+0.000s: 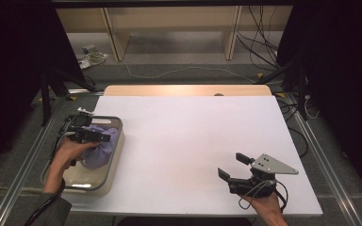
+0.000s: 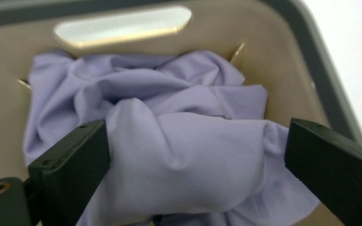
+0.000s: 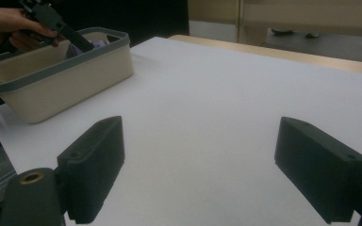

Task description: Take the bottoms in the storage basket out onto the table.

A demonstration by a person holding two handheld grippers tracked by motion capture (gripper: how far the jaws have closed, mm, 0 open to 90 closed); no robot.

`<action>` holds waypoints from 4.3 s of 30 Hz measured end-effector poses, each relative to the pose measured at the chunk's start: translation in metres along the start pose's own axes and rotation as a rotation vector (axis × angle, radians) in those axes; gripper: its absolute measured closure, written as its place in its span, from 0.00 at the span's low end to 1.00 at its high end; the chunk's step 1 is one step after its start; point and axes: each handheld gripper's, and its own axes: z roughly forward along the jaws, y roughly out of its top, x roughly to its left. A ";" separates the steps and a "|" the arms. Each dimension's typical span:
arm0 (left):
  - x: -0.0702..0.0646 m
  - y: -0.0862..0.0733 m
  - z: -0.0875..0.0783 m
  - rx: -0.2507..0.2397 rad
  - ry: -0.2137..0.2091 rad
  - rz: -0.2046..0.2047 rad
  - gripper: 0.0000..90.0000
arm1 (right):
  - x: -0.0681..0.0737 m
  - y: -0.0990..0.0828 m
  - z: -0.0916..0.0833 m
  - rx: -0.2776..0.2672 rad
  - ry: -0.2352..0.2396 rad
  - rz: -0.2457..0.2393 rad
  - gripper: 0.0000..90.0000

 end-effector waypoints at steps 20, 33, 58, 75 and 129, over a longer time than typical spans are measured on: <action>0.009 -0.008 0.030 0.166 0.055 -0.049 0.03 | 0.001 -0.001 0.003 0.016 0.008 0.002 0.20; 0.016 -0.014 0.034 0.160 0.021 -0.067 0.34 | 0.001 -0.001 0.003 0.022 0.005 -0.002 0.21; 0.024 -0.019 0.024 0.067 -0.078 -0.089 0.76 | 0.002 -0.001 0.003 0.044 -0.006 -0.017 0.23; 0.022 -0.016 0.006 0.016 -0.138 -0.104 0.76 | 0.003 -0.001 0.003 0.043 -0.005 -0.019 0.23; 0.039 -0.013 -0.040 -0.152 -0.272 -0.177 0.76 | 0.001 -0.001 0.003 0.037 -0.016 -0.008 0.23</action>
